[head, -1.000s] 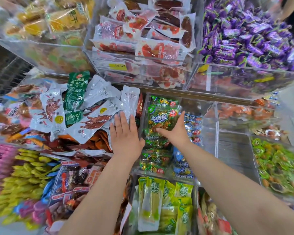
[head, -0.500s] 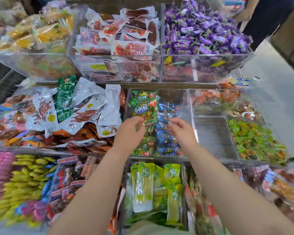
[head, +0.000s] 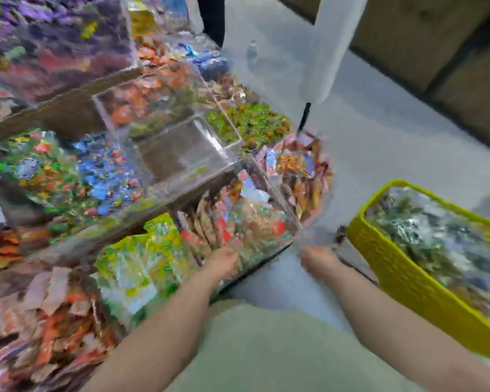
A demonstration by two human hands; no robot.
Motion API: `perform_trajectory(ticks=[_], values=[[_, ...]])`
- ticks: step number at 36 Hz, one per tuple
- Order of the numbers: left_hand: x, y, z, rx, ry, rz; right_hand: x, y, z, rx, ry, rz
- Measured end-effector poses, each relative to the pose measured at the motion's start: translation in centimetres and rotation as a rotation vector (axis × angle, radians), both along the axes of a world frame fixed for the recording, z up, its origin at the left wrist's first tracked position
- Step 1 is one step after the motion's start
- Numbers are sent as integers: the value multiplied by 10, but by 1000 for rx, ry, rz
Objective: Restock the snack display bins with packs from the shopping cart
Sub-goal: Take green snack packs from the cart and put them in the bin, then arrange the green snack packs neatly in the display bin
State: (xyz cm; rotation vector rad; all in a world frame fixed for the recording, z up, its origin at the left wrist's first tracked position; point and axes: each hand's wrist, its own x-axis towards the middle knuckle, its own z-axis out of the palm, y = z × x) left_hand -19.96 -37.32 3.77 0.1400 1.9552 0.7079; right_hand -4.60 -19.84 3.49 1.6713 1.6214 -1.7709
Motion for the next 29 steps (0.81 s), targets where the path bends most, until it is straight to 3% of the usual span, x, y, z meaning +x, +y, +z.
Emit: perform_trajectory(ticks=[4, 13, 20, 29], values=[[54, 23, -17, -127, -169, 35, 104, 13, -14, -82, -120, -193], [132, 87, -44, -153, -72, -90, 261, 35, -35, -229, -214, -583], [161, 152, -56, -196, -44, -428, 303, 59, -26, -253, -160, -748], [172, 243, -57, -211, -111, -363, 309, 100, -28, -258, -93, -910]])
